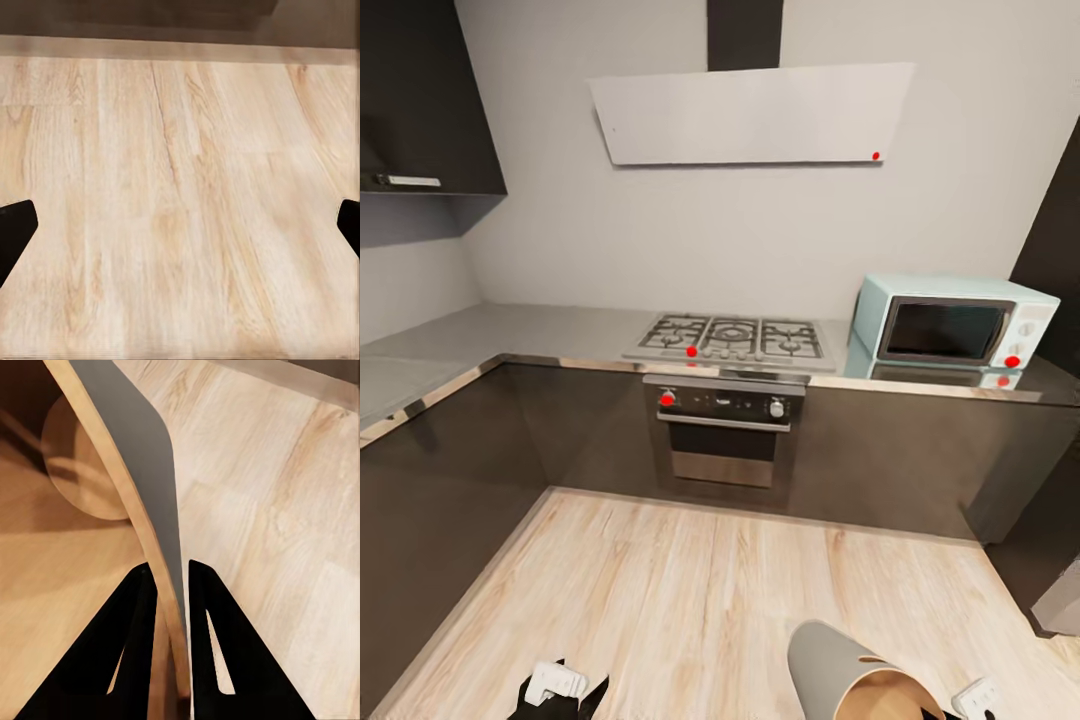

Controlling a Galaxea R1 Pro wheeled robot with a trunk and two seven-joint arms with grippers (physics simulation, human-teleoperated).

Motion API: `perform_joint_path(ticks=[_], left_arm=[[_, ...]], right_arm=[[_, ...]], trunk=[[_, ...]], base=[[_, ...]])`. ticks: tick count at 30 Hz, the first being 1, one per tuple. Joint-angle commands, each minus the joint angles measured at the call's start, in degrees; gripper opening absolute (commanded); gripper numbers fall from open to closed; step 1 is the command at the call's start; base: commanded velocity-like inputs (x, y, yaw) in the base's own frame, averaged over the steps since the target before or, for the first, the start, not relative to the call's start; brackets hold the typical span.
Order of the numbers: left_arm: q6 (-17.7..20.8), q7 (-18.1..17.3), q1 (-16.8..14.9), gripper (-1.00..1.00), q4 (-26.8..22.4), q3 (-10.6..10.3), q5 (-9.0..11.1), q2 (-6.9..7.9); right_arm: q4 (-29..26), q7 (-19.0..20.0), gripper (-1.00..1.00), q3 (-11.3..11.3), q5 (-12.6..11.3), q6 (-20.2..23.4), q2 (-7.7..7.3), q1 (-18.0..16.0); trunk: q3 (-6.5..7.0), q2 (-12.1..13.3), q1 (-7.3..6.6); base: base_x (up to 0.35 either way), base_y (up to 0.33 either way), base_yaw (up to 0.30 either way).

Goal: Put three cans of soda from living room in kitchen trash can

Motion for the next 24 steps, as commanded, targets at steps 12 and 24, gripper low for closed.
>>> perform_joint_path(ticks=[12,24], left_arm=[[0.01,-0.12,0.0,1.0,0.0,-0.02,-0.08,0.04],[-0.11,-0.12,0.0,1.0,0.0,-0.01,-0.08,0.06]], right_arm=[[-0.19,0.47,-1.0,-0.41,-0.42,-0.07,-0.07,0.02],[-0.29,0.58,-1.0,-0.4,-0.45,-0.17,0.01,-0.01]], trunk=[[-0.81,0.0,0.0],[-0.74,0.0,0.0]], base=[[-0.301,0.0,-0.087],[-0.321,0.0,-0.058]])
